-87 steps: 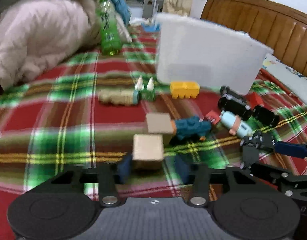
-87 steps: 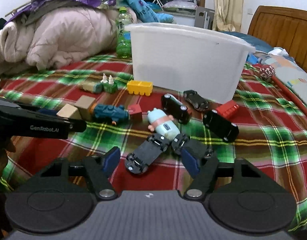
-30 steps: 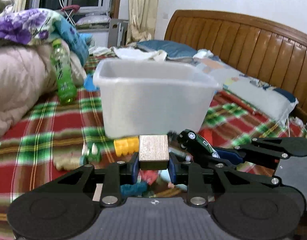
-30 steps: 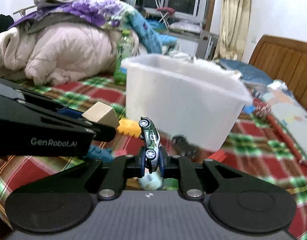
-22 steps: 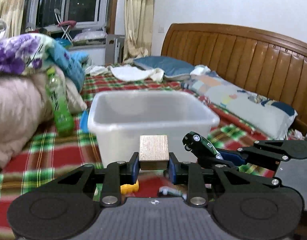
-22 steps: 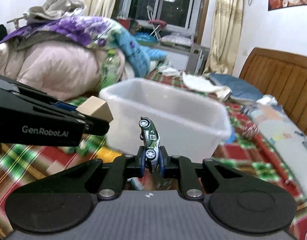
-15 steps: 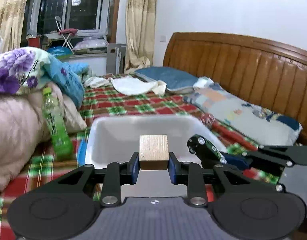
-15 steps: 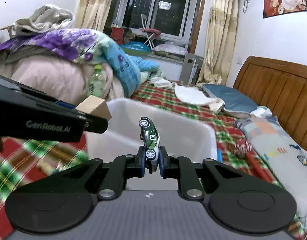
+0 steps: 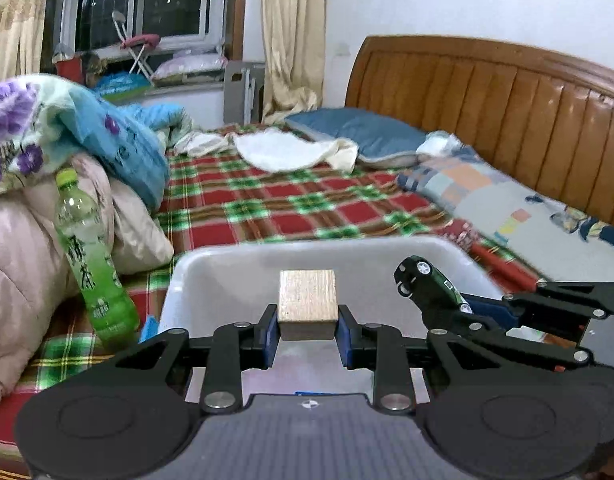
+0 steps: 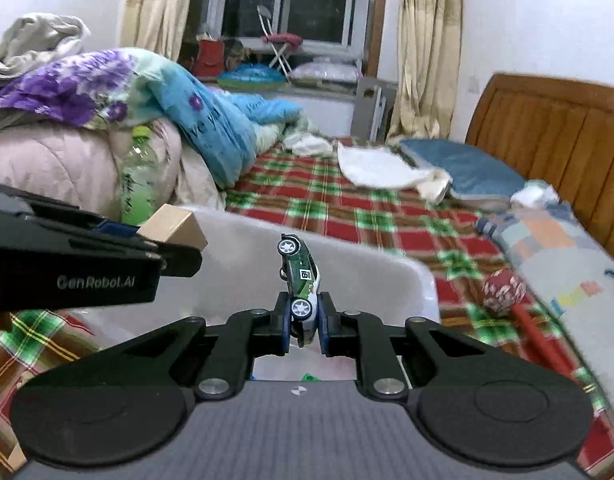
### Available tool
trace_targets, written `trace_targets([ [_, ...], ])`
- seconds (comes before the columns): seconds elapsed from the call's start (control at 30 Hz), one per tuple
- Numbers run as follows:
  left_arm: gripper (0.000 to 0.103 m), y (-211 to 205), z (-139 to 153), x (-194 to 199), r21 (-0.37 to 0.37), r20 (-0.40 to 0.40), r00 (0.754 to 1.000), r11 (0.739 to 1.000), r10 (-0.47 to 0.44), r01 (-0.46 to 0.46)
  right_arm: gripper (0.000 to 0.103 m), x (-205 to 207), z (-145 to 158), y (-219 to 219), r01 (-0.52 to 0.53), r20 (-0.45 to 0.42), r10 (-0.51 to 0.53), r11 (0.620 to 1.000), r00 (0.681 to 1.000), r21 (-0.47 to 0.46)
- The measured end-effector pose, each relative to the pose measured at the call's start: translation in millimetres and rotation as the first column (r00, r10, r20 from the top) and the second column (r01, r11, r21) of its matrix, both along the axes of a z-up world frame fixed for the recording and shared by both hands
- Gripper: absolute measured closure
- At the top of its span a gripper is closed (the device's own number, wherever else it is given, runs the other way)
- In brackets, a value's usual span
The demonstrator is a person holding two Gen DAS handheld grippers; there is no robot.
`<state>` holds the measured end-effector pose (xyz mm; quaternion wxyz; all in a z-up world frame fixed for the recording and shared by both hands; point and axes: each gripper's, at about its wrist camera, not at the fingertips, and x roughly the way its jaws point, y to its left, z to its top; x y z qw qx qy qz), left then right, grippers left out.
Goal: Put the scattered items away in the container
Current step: 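Carry the block and car over the tub and open both grippers, then move both grippers back down to the remaining toys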
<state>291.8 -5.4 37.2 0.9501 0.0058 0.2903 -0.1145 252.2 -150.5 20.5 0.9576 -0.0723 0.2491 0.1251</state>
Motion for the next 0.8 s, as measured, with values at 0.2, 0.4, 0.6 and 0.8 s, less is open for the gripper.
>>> trace_targets([
  [0.2,0.068,2,-17,11,0.005,-0.047,0.999,1.0,0.012,-0.012,0.075,15,-19,-5,0.012,-0.074,-0.012,1.0,0.997,0.009],
  [0.4,0.043,1,-10,-2,0.019,-0.008,1.0,1.0,0.013,-0.012,0.046,10,-18,-8,0.038,-0.054,-0.038,0.999,0.998,-0.009],
  [0.6,0.04,7,5,-32,-0.006,0.02,1.0,1.0,0.008,-0.008,0.03,0,-9,-4,0.033,-0.036,-0.034,0.999,0.999,-0.017],
  [0.8,0.035,25,8,-80,-0.04,0.05,0.999,0.999,0.006,-0.004,0.027,-38,-4,-10,0.013,-0.002,-0.013,0.999,1.0,0.03],
])
